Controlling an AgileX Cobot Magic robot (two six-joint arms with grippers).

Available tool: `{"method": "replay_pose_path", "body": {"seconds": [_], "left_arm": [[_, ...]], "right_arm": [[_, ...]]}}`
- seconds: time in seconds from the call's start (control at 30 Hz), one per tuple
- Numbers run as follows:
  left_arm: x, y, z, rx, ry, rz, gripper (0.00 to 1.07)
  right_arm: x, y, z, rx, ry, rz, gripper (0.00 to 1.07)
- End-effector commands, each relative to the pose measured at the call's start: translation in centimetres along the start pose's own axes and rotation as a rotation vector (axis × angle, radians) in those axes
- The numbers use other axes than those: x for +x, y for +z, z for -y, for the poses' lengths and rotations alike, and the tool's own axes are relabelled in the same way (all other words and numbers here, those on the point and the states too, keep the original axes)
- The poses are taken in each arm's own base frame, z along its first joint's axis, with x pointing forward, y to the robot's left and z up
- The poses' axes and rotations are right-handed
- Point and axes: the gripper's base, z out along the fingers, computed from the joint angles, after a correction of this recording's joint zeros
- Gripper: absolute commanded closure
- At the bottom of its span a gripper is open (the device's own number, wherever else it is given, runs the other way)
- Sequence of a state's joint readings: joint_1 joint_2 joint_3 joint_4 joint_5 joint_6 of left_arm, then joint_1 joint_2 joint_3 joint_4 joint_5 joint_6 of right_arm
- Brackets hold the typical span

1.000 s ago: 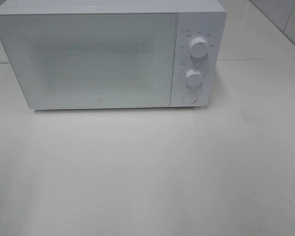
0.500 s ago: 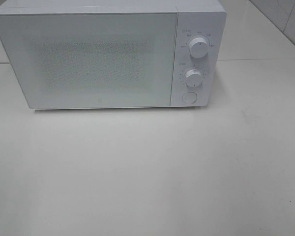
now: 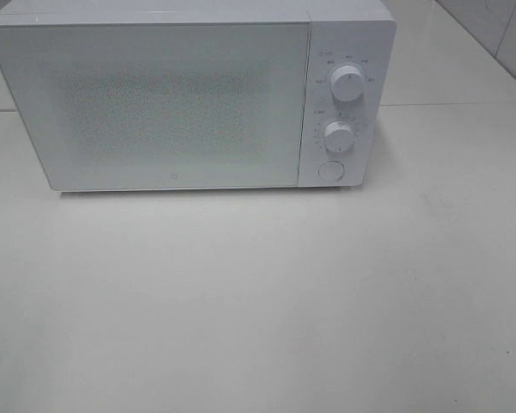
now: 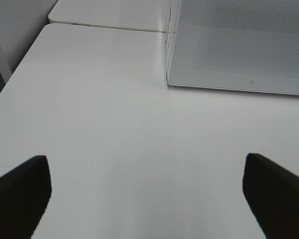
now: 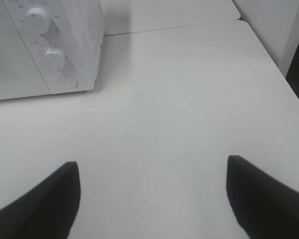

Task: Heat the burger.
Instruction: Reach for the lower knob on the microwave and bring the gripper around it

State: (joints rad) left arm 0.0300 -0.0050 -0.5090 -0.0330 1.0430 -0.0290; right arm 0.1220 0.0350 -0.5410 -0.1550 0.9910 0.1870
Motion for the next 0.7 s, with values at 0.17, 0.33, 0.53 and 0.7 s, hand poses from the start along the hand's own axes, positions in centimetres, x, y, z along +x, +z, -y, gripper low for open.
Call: {"method": "replay_pose_path", "body": {"seconds": [0.17, 0.33, 0.53, 0.7], "left_arm": [[0.2, -0.2, 0.0, 0.001, -0.005, 0.027, 0.04], [0.1, -0.2, 0.0, 0.001, -0.005, 0.026, 0.04], [0.1, -0.2, 0.0, 0.001, -0.005, 0.026, 0.04], [0.1, -0.2, 0.0, 0.001, -0.005, 0.026, 0.04]], "right_arm": [[-2.3, 0.9, -0.5, -0.009, 0.004, 0.031, 0.31], [-3.7, 2.6, -0.9, -0.014, -0.008, 0.013, 0.31], [-5.0, 4.0, -1.4, -0.029, -0.018, 0.049, 0.31], [-5.9, 5.4, -1.7, -0.038, -0.025, 0.049, 0.31]]}}
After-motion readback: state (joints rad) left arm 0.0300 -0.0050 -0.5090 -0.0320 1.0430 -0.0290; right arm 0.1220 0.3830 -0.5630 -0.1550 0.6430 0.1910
